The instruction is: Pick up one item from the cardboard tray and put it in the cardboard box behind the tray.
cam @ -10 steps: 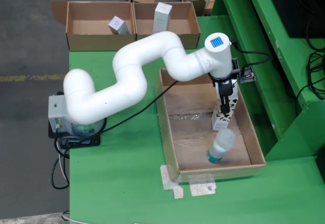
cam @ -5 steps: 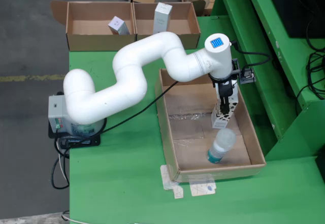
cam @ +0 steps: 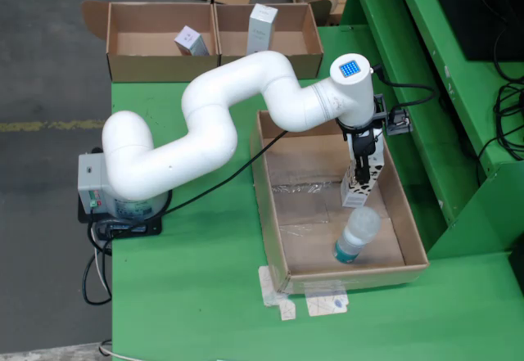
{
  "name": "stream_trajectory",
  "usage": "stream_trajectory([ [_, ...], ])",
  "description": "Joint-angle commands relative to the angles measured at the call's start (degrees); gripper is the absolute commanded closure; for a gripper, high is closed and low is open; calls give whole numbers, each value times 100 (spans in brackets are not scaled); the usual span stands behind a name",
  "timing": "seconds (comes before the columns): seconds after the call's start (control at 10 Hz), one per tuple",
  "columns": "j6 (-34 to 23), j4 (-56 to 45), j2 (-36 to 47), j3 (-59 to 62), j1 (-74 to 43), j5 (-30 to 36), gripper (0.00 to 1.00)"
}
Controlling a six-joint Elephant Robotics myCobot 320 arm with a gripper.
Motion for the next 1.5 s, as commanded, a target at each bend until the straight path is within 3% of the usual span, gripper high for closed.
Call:
stream_trajectory([
  [0.0,35,61,228,149,43,38,100],
  [0.2,35,61,228,149,43,38,100],
  [0.6,80,-1787,1074,149,3,841,100],
  [0.8,28,-2081,1216,149,3,890,100],
  [1.0,-105,-3092,1684,149,25,1035,100],
  [1.4,-363,-4174,2353,148,48,1128,100],
])
